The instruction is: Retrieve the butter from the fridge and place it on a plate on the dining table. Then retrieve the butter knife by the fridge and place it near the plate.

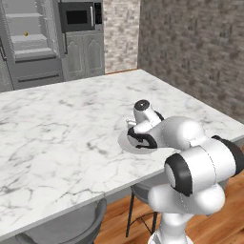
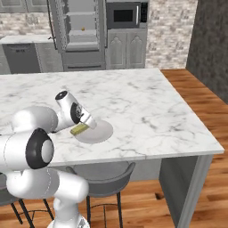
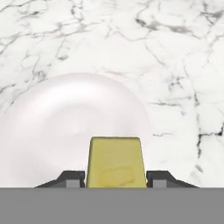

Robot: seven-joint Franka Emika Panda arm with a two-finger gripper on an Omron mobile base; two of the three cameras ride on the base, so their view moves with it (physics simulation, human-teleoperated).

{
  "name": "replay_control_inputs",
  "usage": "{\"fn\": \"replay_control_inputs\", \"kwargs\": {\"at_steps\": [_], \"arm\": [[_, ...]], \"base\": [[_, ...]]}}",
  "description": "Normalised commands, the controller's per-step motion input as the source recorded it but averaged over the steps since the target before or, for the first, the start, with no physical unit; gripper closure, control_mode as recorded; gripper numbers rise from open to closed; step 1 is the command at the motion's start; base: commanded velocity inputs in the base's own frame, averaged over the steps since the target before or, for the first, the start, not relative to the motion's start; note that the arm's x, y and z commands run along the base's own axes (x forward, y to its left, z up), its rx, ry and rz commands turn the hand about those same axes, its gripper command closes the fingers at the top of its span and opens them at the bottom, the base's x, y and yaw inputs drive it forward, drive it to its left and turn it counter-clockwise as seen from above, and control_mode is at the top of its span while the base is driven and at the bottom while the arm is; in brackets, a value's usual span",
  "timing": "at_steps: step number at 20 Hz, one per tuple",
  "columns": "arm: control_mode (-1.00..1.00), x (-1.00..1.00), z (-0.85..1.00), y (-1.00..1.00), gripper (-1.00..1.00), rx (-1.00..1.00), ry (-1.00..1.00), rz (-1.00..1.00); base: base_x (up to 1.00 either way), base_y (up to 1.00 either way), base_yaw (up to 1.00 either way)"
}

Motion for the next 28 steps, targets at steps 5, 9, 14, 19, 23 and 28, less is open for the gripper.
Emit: {"fn": "replay_control_inputs", "kwargs": {"at_steps": [5, 9, 14, 19, 23, 28], "arm": [[-1.0, 0.18, -0.37, -0.03, 1.0, 0.0, 0.0, -0.04], [-1.0, 0.18, -0.37, -0.09, 1.0, 0.0, 0.0, -0.02], [-1.0, 0.14, -0.13, 0.0, 1.0, 0.01, 0.0, 0.0], [-1.0, 0.15, -0.06, 0.0, 1.0, 0.02, 0.0, 0.0], [-1.0, 0.27, -0.12, -0.09, 1.0, 0.05, 0.0, 0.0], [-1.0, 0.26, -0.07, -0.05, 1.0, 0.05, 0.0, 0.0]], "base": [[0.0, 0.0, 0.0], [0.0, 0.0, 0.0], [0.0, 0.0, 0.0], [0.0, 0.0, 0.0], [0.0, 0.0, 0.0], [0.0, 0.0, 0.0]]}}
